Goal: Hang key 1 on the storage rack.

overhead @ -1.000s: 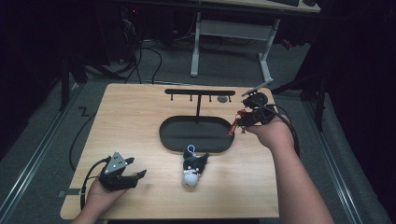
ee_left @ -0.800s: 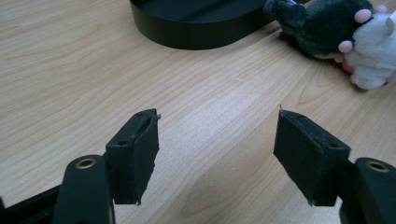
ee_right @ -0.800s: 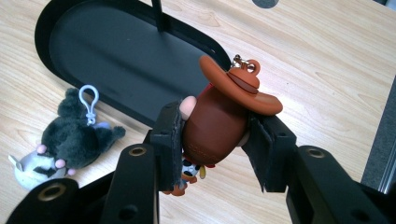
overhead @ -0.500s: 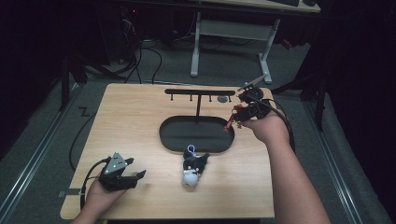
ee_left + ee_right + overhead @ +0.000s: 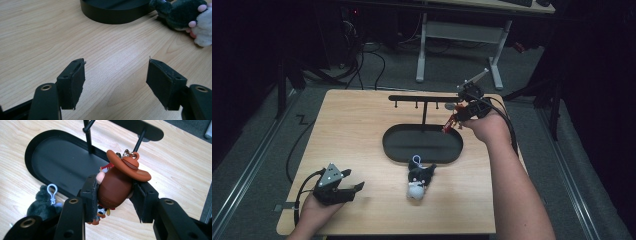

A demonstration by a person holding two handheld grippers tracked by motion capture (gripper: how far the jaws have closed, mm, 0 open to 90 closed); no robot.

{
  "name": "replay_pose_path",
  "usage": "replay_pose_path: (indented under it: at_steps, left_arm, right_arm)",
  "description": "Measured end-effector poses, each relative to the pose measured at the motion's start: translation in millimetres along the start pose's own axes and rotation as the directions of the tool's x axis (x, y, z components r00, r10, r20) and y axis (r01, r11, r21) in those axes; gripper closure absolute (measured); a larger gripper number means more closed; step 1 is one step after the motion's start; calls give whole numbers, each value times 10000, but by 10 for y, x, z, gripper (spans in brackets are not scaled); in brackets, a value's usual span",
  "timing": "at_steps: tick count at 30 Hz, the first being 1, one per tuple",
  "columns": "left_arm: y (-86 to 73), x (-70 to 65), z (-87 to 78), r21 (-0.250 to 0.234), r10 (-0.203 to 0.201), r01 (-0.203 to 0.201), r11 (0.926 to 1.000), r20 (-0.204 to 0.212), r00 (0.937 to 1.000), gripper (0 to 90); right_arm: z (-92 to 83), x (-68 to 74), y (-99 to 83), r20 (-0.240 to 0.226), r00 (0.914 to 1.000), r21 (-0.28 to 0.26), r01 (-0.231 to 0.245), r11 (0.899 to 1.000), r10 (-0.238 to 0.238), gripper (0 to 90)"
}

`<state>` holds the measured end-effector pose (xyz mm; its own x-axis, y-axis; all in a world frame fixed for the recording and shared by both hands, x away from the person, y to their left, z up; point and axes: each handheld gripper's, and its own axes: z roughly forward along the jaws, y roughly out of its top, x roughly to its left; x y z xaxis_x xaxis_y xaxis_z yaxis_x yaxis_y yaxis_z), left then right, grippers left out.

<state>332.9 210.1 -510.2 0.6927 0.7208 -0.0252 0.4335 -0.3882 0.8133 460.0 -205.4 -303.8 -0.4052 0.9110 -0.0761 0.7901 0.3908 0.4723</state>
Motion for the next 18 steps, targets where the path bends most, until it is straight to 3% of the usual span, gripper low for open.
replay_pose_path:
  at_steps: [18]
  left_arm:
    - [-60, 36, -25, 153, -190, 191, 9997, -93, 9998, 314]
  right_arm:
    - [192, -212, 117, 136, 9989, 137, -460, 9988, 458, 586]
